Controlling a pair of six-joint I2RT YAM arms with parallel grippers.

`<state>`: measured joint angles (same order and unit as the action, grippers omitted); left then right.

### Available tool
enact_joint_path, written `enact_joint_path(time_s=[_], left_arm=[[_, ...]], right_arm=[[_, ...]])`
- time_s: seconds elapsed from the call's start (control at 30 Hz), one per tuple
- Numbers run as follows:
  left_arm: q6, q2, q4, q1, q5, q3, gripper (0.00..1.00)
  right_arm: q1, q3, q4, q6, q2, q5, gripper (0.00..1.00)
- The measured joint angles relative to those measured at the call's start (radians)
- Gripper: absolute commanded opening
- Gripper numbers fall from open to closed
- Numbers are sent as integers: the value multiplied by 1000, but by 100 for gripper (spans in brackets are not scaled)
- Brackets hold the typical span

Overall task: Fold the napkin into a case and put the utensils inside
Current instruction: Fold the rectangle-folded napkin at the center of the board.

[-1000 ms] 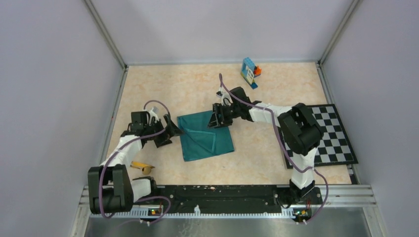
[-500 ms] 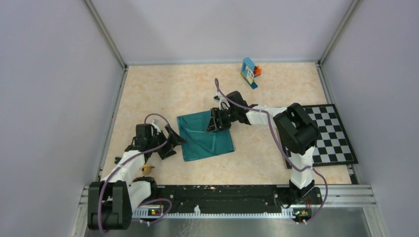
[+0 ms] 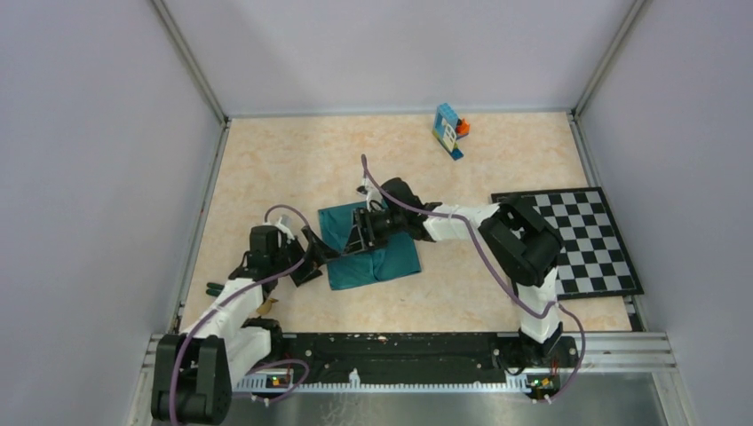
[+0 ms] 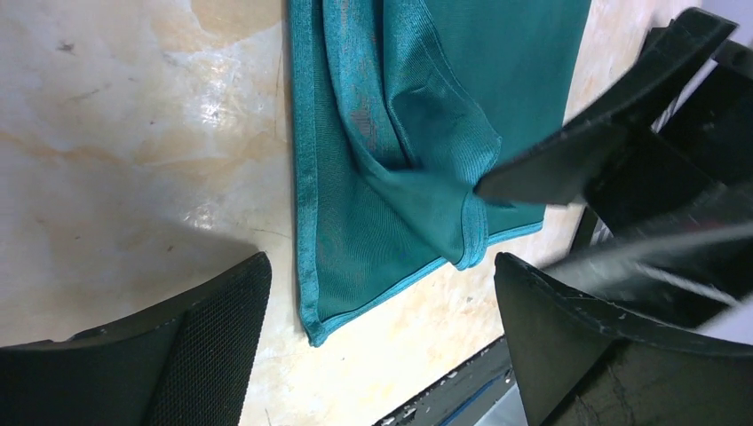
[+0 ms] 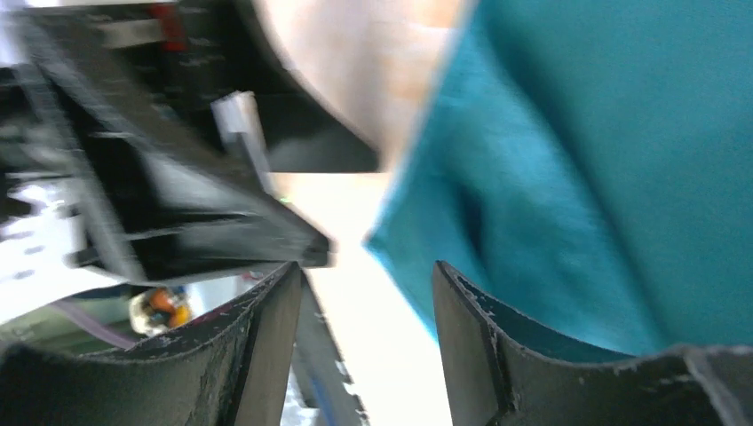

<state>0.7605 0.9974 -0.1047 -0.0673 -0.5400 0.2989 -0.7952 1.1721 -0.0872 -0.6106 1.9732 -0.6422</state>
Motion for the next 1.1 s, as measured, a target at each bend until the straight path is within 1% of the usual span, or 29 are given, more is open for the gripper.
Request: enact_joint_path(time_s=[0.1,0.17,0.23,0.33,0.43,0.5,0.57,0.73,0.9,1.1], left_arm=[[0,-56,-22,-1,31,-13,99],[0,-90,-44,-1,45,-15,99],[0,-125,-63,0,63,-15,99],[0,-159,-88,-2,83,-15,99],[1,-170,-93,-2,83,-15,99],[1,-165,-94,-2,72,-16,99],[2,-154,-93,-2,56,-16,99],[5,-142,-89,-2,27,-20,99],[10,-121,-61,-2,3,-24,99],[28,-105,-34,-2,-17,-50,99]], right_arm=[[-51,-13,-188,-176,0,-59,55],[-65,-30,-290,-256,-4,-78,57],[-44,-72,-341,-302,-15,-92,57],[26,-127,-295,-284,-59,-103,57],[116,-157,-193,-212,-114,-83,57],[182,-185,-105,-148,-167,-41,57],[199,-204,-83,-126,-187,-25,57],[194,-269,-67,-105,-194,-13,51],[181,-275,-98,-116,-145,-13,44],[150,-260,-121,-136,-76,-14,43]])
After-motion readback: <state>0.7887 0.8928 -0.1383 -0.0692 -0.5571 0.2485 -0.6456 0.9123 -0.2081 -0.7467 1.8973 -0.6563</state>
